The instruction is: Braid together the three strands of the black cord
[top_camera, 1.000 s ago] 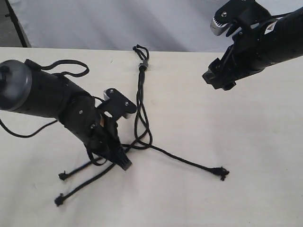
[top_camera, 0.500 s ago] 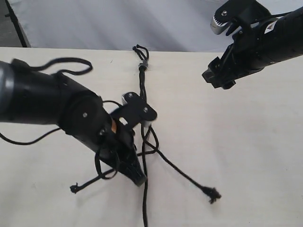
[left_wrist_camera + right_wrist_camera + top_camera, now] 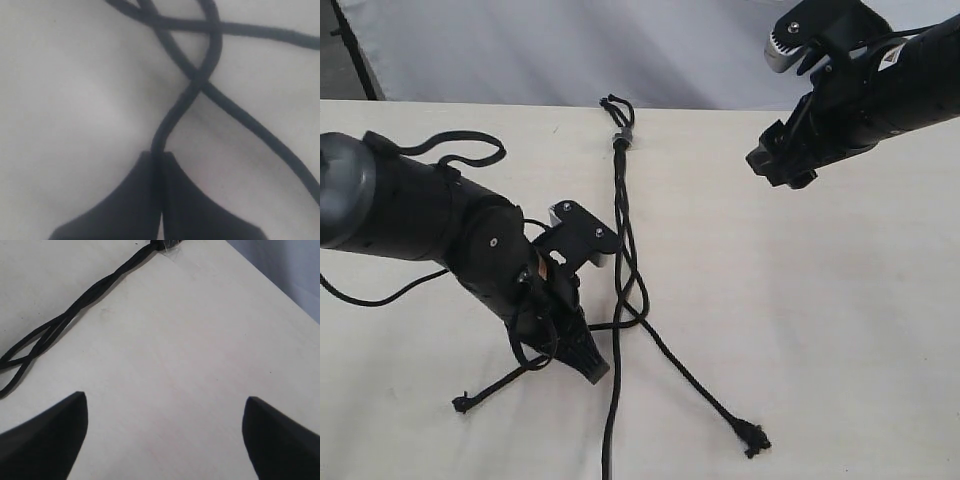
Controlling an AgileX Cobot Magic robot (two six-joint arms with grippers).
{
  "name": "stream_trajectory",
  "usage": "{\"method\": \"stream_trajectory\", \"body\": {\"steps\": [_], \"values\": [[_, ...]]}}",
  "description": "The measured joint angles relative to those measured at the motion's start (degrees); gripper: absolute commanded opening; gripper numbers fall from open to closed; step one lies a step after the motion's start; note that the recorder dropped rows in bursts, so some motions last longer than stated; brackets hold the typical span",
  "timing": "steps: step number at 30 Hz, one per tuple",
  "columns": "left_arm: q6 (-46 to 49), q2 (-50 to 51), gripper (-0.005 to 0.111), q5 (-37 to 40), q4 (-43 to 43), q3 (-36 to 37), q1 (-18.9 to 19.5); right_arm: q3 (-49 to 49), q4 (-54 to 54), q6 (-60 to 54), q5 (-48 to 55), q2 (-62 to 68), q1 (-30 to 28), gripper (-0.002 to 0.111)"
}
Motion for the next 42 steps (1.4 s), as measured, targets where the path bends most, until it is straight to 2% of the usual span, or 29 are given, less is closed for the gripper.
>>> {"method": "stream_trajectory", "body": {"steps": [6,10,15,20,24,29,35,42], "values": [[-0.8,0.9,0.038,-0.4,0.0,-0.1,0.0,0.0,0.6,0.1,0.0,0.0,0.0,0.079],[-0.8,0.0,0.051,2.2,0.9,-1.7,0.3,0.0,3.4,0.1,1.0,0.0,0.0,0.079],[-0.8,-6.0,0.052,3.8,1.3,-6.5,2.9,0.0,5.9,0.1,2.7,0.0,0.0,0.079],[-0.8,-15.4,0.052,2.2,1.6,-8.3,9.4,0.0,7.6,0.1,7.8,0.0,3.0,0.079],[-0.8,-19.9,0.052,2.8,1.6,-8.3,15.9,0.0,9.0,0.7,11.2,0.0,10.3,0.079],[-0.9,-20.5,0.052,2.7,1.8,-8.3,21.2,0.0,10.6,4.0,12.3,2.7,21.9,0.079],[-0.9,-20.5,0.052,2.7,2.0,-8.3,22.9,0.0,9.6,8.1,12.3,10.3,32.2,0.079],[-0.9,-20.5,0.052,2.8,2.0,-8.3,22.9,0.0,7.0,16.1,12.2,17.7,37.4,0.079]]}}
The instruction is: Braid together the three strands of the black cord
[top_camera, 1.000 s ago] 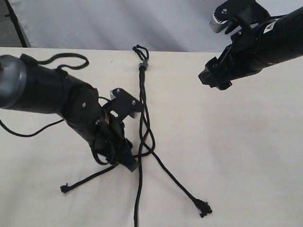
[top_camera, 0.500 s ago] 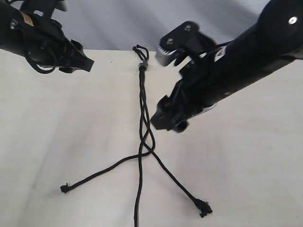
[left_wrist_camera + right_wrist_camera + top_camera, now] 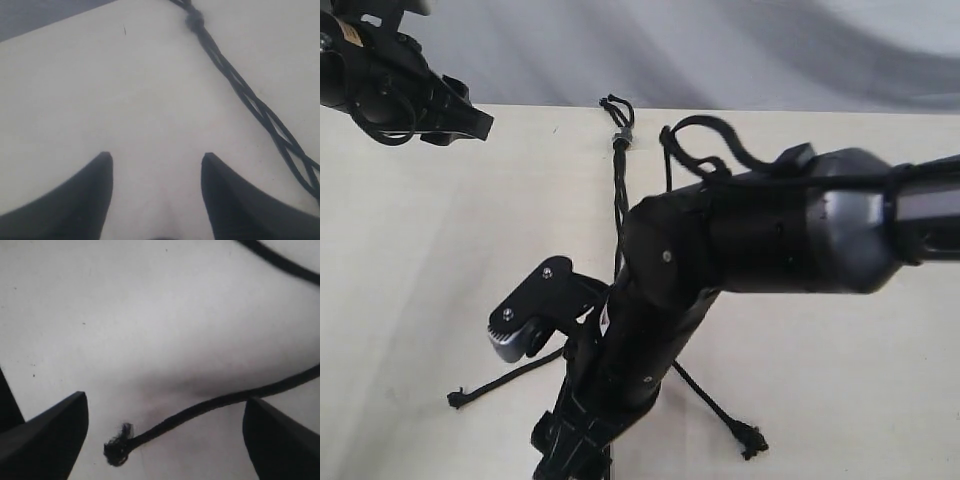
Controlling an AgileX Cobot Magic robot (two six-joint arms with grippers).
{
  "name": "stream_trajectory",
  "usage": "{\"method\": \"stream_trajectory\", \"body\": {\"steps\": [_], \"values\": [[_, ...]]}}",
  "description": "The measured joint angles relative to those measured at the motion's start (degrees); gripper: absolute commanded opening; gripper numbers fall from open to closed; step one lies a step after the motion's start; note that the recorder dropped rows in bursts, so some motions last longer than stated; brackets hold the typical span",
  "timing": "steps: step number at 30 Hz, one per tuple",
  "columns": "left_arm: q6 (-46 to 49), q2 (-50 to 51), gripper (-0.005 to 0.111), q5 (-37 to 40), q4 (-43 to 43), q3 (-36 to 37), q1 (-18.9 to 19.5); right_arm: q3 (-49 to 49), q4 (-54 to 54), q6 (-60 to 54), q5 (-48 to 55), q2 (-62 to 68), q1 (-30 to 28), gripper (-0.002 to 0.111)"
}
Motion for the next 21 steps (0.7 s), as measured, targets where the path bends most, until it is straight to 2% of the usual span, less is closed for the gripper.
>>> {"method": "stream_trajectory", "body": {"steps": [6,11,13,19,21], "values": [[0.0,0.0,0.052,0.0,0.0,0.0,0.0,0.0,-5.7,8.9,1.1,2.6,0.3,0.079],[0.1,0.0,0.052,0.0,0.0,0.0,0.0,0.0,-7.1,10.0,1.1,4.7,0.7,0.076],[0.1,0.0,0.052,0.0,0.0,0.0,0.0,0.0,-7.5,8.8,1.5,6.1,0.7,0.063],[0.1,0.0,0.052,0.0,0.0,0.0,0.0,-0.5,-9.2,5.7,2.8,6.5,0.7,0.0],[0.1,0.0,0.052,0.0,0.0,0.0,0.0,-1.3,-11.1,5.6,3.5,5.7,0.9,0.001]]}}
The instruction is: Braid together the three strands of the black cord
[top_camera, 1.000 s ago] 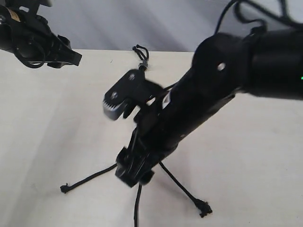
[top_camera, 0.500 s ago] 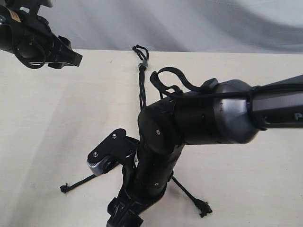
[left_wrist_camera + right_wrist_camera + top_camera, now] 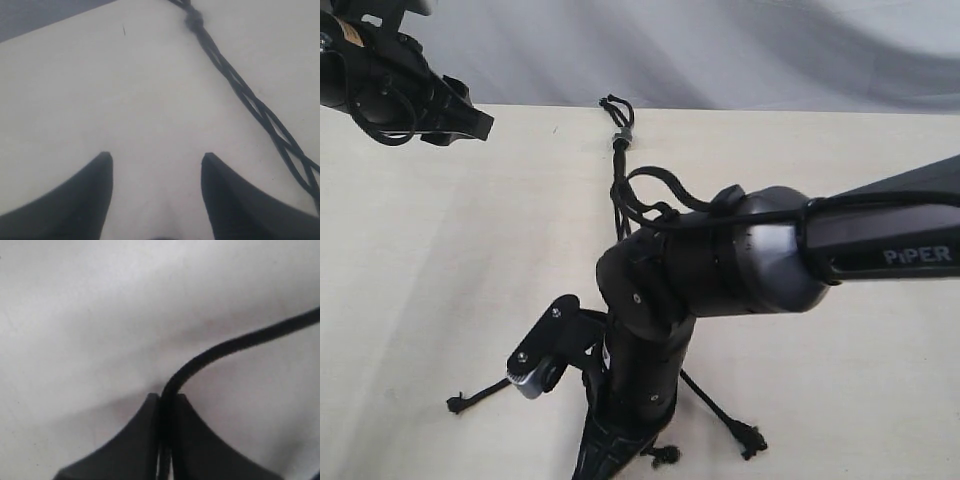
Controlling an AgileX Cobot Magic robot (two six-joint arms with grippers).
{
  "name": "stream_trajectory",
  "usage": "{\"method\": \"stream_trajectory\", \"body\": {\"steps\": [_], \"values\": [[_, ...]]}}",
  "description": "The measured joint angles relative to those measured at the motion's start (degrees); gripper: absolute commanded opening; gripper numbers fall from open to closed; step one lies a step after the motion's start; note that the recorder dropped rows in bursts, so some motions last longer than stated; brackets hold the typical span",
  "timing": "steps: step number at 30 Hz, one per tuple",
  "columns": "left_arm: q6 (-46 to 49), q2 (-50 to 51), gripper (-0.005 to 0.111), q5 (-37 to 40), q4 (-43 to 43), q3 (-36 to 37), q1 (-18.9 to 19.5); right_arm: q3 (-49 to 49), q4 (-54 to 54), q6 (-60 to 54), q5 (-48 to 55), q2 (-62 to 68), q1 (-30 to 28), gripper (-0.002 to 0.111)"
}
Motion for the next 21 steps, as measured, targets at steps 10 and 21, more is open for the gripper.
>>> {"method": "stream_trajectory", "body": {"steps": [10,21], "values": [[0.1,0.0,0.052,0.0,0.0,0.0,0.0,-3.9,-23.5,-0.6,2.2,-4.3,-0.6,0.0],[0.1,0.0,0.052,0.2,0.0,0.0,0.0,-4.1,-28.3,-0.6,-1.3,5.3,-6.3,0.0]]}}
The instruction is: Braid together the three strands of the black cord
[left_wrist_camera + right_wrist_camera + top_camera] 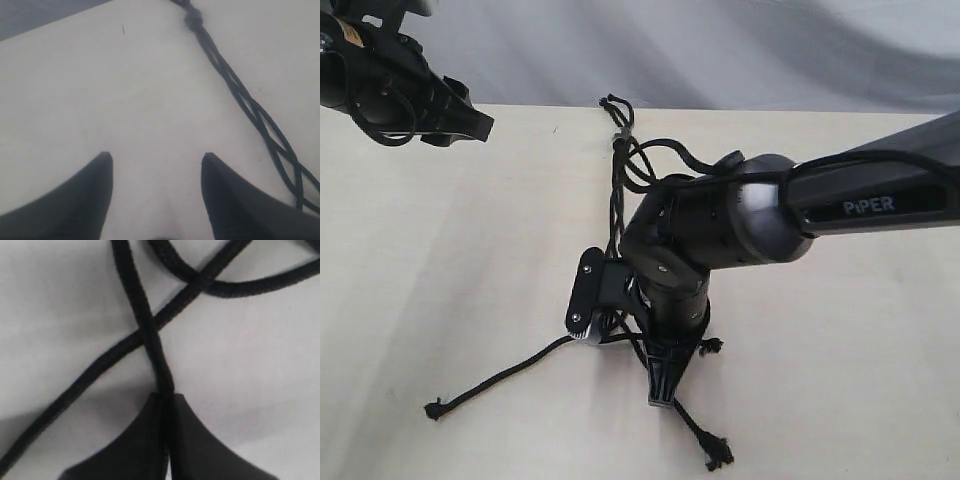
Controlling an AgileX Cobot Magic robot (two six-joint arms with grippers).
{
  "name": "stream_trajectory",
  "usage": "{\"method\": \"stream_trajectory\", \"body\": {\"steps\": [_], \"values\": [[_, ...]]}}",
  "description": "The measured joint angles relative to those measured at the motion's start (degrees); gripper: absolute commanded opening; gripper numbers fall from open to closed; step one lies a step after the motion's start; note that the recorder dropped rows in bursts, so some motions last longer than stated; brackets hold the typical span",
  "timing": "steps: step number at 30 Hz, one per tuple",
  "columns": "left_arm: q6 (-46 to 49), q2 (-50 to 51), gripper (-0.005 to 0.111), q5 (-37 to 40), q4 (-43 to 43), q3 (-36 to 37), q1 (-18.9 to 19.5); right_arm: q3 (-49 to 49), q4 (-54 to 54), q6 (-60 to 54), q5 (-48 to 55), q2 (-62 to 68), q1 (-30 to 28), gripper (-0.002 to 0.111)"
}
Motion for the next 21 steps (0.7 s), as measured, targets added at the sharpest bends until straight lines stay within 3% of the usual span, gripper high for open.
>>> {"method": "stream_trajectory", "body": {"steps": [4,10,13,17,21], "values": [[0.0,0.0,0.052,0.0,0.0,0.0,0.0,-0.5,5.7,-2.6,3.0,0.0,0.9,0.0],[0.0,0.0,0.052,0.0,0.0,0.0,0.0,-0.7,25.0,-23.9,9.9,-0.7,8.2,0.0],[0.0,0.0,0.052,0.0,0.0,0.0,0.0,-0.6,26.5,-28.9,8.0,-1.6,10.9,0.0],[0.0,0.0,0.052,0.0,0.0,0.0,0.0,-0.1,25.1,-27.4,7.8,-5.6,9.9,0.0],[0.0,0.0,0.052,0.0,0.0,0.0,0.0,-0.1,24.0,-23.0,7.6,-9.7,4.2,0.0]]}}
